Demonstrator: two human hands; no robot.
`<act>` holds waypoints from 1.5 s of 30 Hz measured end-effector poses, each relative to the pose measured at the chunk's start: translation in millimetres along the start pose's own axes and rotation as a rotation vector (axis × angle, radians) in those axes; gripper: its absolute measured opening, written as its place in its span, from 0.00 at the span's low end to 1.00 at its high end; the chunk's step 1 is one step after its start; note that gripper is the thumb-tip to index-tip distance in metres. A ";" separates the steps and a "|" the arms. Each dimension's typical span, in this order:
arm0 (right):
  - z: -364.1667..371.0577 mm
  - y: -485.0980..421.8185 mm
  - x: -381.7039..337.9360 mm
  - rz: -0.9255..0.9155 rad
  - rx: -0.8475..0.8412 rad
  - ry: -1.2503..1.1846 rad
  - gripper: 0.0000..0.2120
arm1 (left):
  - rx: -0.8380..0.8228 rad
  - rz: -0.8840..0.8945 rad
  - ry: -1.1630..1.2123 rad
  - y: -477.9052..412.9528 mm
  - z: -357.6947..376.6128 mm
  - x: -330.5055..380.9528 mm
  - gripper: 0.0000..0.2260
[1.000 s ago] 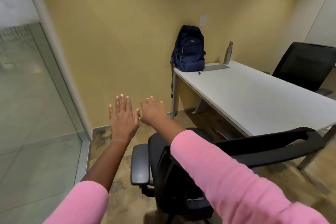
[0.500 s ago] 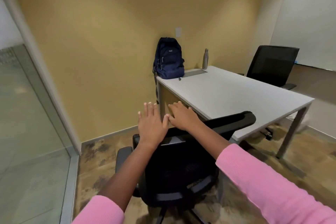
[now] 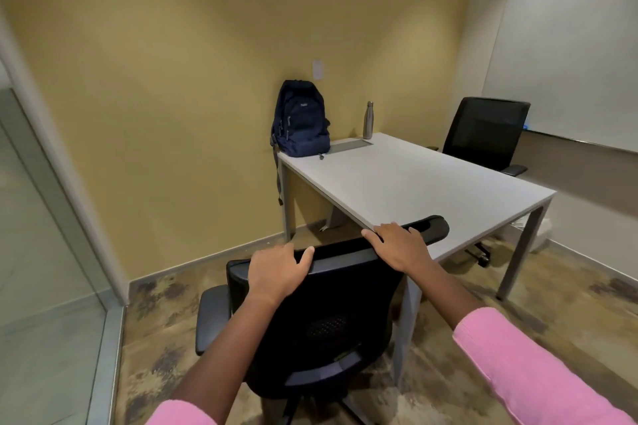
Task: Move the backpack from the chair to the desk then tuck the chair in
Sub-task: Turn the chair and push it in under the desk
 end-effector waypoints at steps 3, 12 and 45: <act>4.2 3.8 -4.6 0.011 0.013 0.001 0.28 | 0.014 0.027 0.010 0.9 -2.3 -5.3 0.22; 21.0 15.6 -34.8 -0.054 0.016 0.059 0.34 | 0.122 0.019 0.063 8.9 -14.5 -47.9 0.16; 5.7 -72.5 -42.1 -0.203 0.385 -0.071 0.18 | 0.225 0.052 0.056 -95.7 -3.1 -88.7 0.23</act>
Point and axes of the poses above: each hand's wrist, its own y-axis away from the middle knuckle, its own z-axis out of the palm, x = y × z, the point moved 5 cm from there along -y, towards the middle knuckle, and after that the axes turned 3 degrees about -x, right-handed, at the moved point
